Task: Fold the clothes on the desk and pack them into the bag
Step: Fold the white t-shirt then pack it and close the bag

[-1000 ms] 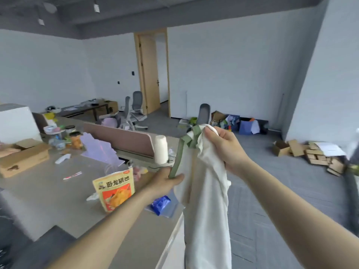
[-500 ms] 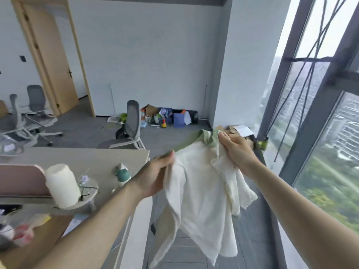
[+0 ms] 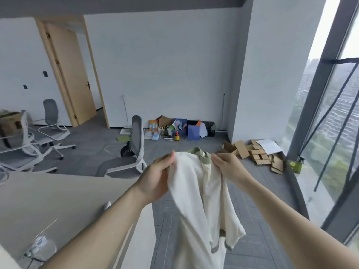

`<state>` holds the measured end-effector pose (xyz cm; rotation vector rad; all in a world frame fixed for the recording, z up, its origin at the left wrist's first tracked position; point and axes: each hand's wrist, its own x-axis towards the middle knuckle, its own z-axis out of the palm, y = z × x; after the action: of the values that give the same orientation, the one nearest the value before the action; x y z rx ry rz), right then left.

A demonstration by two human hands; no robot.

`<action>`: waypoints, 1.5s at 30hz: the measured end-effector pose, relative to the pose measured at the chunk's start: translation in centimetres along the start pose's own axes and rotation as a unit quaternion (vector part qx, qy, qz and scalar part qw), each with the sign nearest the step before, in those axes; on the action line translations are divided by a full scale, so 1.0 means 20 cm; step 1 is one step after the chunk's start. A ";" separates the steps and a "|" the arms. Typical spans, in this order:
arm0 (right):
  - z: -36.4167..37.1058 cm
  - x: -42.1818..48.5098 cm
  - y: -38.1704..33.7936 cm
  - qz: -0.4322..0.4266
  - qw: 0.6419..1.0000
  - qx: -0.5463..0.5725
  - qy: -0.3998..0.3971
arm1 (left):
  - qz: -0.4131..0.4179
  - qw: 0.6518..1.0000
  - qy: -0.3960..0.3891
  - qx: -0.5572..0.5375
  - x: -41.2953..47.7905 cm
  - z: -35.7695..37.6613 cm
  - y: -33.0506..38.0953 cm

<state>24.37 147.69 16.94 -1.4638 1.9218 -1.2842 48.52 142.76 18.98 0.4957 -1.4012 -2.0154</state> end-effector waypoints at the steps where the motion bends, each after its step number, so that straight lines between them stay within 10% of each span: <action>1: 0.02 0.10 0.02 -0.003 1.000 -0.006 -0.021 | 0.010 1.000 0.010 -0.005 0.09 -0.02 0.01; 12: 0.20 0.86 -0.13 -0.132 0.966 0.117 -0.188 | 0.121 0.988 0.097 0.010 0.98 -0.36 0.07; 21: 0.41 1.86 -0.06 -0.278 0.952 -0.016 -0.129 | 0.176 0.965 0.191 0.032 1.82 -0.79 0.18; 31: 0.66 2.89 -0.08 -0.285 0.943 0.081 -0.154 | 0.205 0.931 0.260 0.155 2.48 -1.30 0.31; 36: 0.80 3.30 -0.09 -0.334 0.907 0.109 -0.232 | 0.245 0.857 0.350 0.288 2.72 -1.54 0.26; 45: 1.03 3.99 -0.16 -0.426 0.818 0.156 -0.354 | 0.200 0.604 0.664 0.392 2.98 -1.83 0.24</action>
<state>12.18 66.53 25.75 -2.2702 0.5229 -1.0209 28.96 75.75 12.84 1.4647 -1.0357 -0.1516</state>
